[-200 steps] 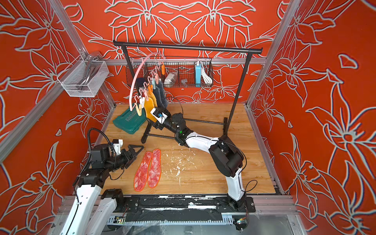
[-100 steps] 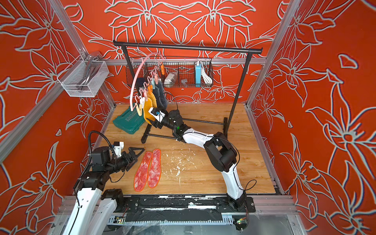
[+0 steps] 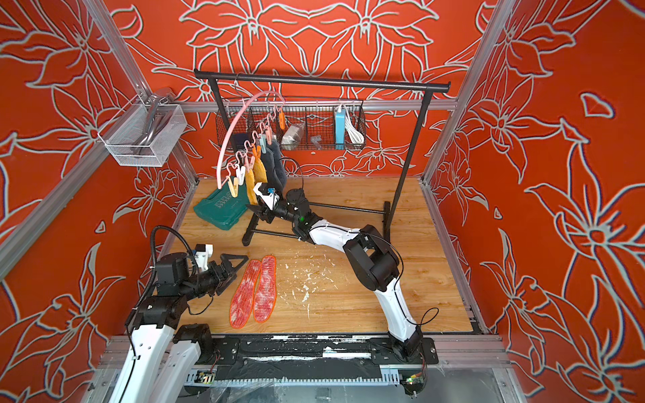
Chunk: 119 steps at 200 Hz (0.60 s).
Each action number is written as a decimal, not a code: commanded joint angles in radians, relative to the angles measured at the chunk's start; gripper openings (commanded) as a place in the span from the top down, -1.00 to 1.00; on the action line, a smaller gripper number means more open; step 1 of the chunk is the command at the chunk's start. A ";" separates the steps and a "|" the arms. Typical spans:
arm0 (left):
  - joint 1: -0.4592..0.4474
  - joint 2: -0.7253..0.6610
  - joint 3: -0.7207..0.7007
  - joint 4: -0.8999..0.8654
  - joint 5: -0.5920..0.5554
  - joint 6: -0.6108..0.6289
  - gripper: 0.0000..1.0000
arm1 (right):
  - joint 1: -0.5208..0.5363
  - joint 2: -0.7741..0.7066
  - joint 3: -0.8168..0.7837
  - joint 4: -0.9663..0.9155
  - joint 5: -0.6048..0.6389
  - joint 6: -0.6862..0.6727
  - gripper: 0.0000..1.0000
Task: Take the shoe insoles off the hanger
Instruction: Remove the insole from the hanger.
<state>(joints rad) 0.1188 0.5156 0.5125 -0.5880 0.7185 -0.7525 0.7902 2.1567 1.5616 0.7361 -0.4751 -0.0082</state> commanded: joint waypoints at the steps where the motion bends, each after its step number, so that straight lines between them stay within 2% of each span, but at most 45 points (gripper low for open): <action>1: 0.007 -0.023 0.011 0.002 0.019 -0.004 -0.96 | -0.005 0.018 -0.015 0.045 0.059 0.033 -0.14; 37: 0.007 -0.043 -0.002 0.016 0.024 -0.034 -0.96 | -0.005 0.053 -0.022 0.047 0.099 0.059 -0.12; 60: 0.008 -0.046 0.005 0.009 0.029 -0.034 -0.96 | -0.005 0.069 -0.018 0.066 0.144 0.093 0.00; 68: 0.007 -0.047 0.007 0.007 0.029 -0.034 -0.96 | -0.004 0.077 -0.018 0.087 0.153 0.108 0.08; 84: 0.007 -0.053 0.008 0.007 0.024 -0.036 -0.96 | -0.005 0.079 -0.029 0.133 0.179 0.143 0.43; 96: 0.007 -0.058 0.008 0.002 0.021 -0.036 -0.95 | -0.006 0.066 -0.051 0.163 0.191 0.172 0.61; 119: 0.009 -0.066 0.015 -0.001 0.025 -0.032 -0.95 | -0.005 0.028 -0.105 0.223 0.183 0.210 0.86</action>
<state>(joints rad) 0.1188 0.4648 0.5125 -0.5907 0.7292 -0.7860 0.7902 2.2192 1.5097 0.8581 -0.3153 0.1329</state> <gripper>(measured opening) 0.978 0.114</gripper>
